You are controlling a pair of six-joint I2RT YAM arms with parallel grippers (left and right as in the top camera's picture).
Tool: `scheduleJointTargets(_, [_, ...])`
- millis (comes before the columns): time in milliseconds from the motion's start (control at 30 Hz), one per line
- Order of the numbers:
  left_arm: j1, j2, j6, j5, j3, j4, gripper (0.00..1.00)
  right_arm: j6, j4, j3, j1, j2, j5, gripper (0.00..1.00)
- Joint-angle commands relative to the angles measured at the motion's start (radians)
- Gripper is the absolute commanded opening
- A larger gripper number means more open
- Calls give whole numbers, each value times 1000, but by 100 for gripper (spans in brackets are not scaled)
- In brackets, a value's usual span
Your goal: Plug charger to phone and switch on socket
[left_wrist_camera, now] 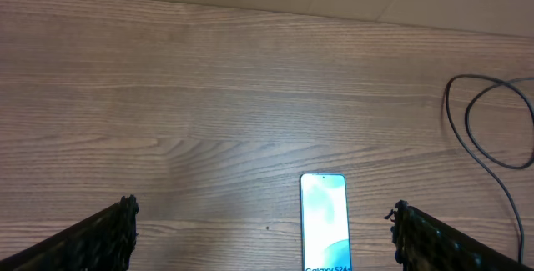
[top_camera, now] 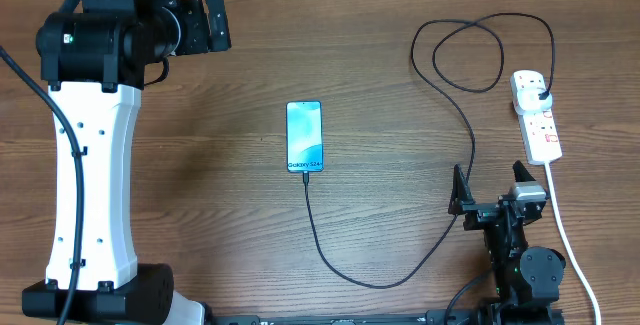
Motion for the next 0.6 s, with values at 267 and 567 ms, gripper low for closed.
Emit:
scheduleJointTargets(267, [-4, -86, 4, -81, -68, -128, 100, -5, 6, -11, 5, -10, 10, 100])
scheduleJointTargets(567, [-4, -412, 5, -89, -547, 132, 100, -5, 6, -11, 5, -10, 10, 100])
